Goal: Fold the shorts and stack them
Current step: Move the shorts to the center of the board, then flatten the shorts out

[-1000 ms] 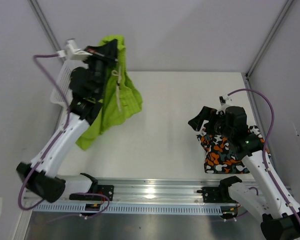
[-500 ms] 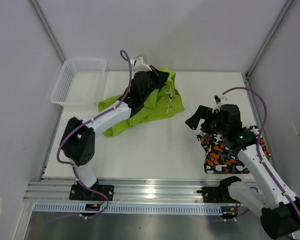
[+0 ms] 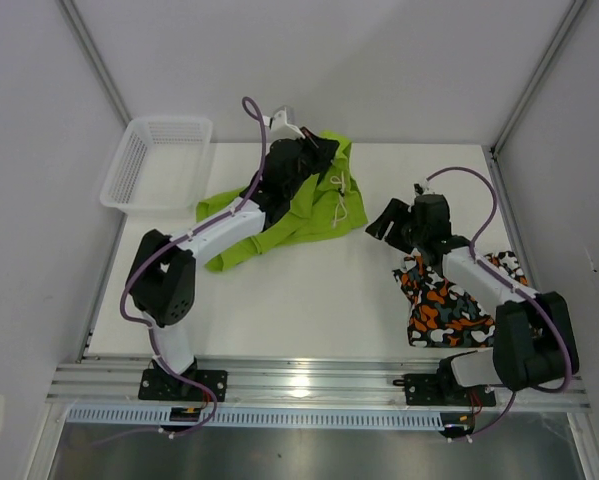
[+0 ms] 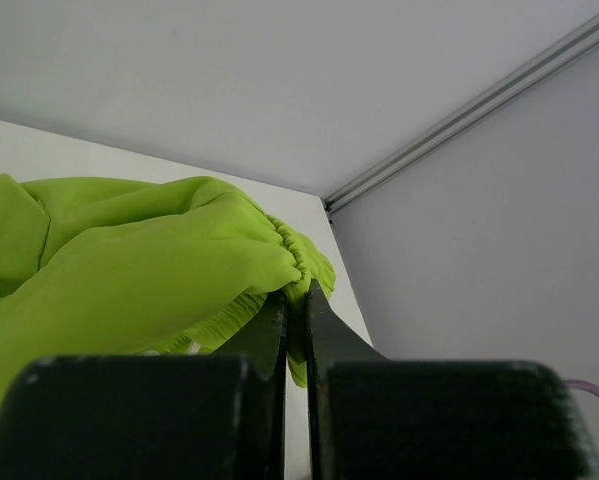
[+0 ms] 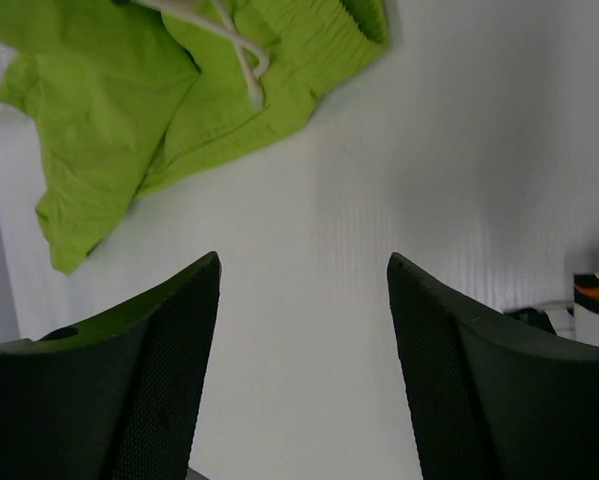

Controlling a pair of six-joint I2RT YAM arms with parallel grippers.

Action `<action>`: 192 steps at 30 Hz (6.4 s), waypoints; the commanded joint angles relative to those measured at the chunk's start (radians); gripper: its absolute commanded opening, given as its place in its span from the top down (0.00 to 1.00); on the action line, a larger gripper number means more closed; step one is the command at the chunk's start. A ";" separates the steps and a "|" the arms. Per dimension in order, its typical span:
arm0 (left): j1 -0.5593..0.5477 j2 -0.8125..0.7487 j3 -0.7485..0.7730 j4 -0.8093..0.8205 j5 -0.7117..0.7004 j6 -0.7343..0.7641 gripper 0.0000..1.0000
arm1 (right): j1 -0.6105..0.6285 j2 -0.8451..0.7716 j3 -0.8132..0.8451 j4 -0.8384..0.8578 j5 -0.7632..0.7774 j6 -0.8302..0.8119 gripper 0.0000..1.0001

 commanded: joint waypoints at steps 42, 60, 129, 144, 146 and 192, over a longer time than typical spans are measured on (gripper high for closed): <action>0.013 -0.151 -0.090 -0.063 -0.103 -0.067 1.00 | 0.076 0.593 0.135 0.551 0.284 0.357 1.00; -0.033 -0.371 -0.138 -0.263 -0.236 0.171 1.00 | 0.396 -0.194 -0.276 0.089 0.245 0.369 1.00; 0.104 -0.485 -0.670 -0.741 -0.211 0.078 0.52 | 0.182 -0.263 -0.252 -0.035 0.262 0.152 1.00; 0.125 -0.464 -0.704 -0.677 -0.140 0.078 0.66 | 0.182 -0.278 -0.273 -0.034 0.247 0.155 1.00; 0.127 -0.485 -0.736 -0.656 -0.140 0.067 0.53 | 0.183 -0.277 -0.272 -0.032 0.244 0.156 1.00; 0.277 -0.202 -0.272 -0.423 -0.389 0.303 1.00 | 0.178 -0.614 -0.423 -0.307 0.209 0.247 1.00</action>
